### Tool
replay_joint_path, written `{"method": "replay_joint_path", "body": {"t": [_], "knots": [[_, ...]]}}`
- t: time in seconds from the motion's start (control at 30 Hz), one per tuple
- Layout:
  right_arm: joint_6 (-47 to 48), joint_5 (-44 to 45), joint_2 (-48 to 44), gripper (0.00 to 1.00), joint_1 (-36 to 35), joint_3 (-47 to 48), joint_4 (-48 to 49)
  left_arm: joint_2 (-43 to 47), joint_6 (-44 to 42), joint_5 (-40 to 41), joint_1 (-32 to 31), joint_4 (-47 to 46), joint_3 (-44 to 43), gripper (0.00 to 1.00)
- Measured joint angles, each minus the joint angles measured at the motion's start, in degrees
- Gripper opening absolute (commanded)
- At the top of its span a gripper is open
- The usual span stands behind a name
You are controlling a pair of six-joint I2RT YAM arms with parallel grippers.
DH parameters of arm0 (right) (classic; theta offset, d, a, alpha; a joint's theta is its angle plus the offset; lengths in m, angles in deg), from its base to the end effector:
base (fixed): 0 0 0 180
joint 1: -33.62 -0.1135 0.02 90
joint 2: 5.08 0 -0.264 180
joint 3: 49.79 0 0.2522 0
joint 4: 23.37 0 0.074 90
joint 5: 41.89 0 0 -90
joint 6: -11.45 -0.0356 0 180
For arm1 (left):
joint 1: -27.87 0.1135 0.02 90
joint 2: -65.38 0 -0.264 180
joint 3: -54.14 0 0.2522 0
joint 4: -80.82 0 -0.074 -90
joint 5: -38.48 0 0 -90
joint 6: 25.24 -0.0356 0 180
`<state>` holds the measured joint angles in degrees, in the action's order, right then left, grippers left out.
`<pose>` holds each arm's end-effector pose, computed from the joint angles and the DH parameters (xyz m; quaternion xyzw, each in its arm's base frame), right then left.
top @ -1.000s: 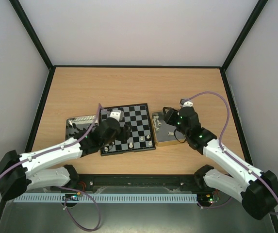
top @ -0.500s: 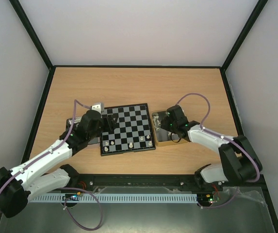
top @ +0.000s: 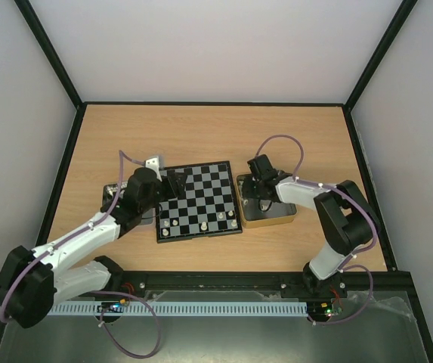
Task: Set up the chess pieces on the board
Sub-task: Pick up the chess piece from the storage box.
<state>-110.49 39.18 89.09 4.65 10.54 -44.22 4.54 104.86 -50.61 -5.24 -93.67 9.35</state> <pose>0.2701 0.1558 0.1473 0.0010 0.9503 0.2172 0.2230 0.1977 -0.1283 0.2340 -0.0549 0.8250 -0.3301 0.4554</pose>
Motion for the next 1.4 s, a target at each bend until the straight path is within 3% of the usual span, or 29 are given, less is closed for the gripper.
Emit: {"method": "replay_joint_path", "body": {"t": [0.17, 0.87, 1.13, 1.4], "knots": [[2.6, 0.5, 1.7, 0.31, 0.0, 2.2, -2.0, -1.3, 0.0, -0.7, 1.3, -0.9, -0.1, 0.68], [6.5, 4.7, 2.7, 0.31, -2.4, 3.8, -5.6, 2.2, 0.5, -3.7, 1.3, 1.4, -0.1, 0.68], [7.1, 5.3, 2.4, 0.17, -2.9, 3.8, -6.8, 2.2, 0.4, -4.0, 1.3, 2.1, -0.1, 0.69], [7.0, 6.3, 0.3, 0.15, -3.3, 2.3, -7.0, 2.2, 0.5, -5.6, 1.3, 2.6, -0.3, 0.69]]}}
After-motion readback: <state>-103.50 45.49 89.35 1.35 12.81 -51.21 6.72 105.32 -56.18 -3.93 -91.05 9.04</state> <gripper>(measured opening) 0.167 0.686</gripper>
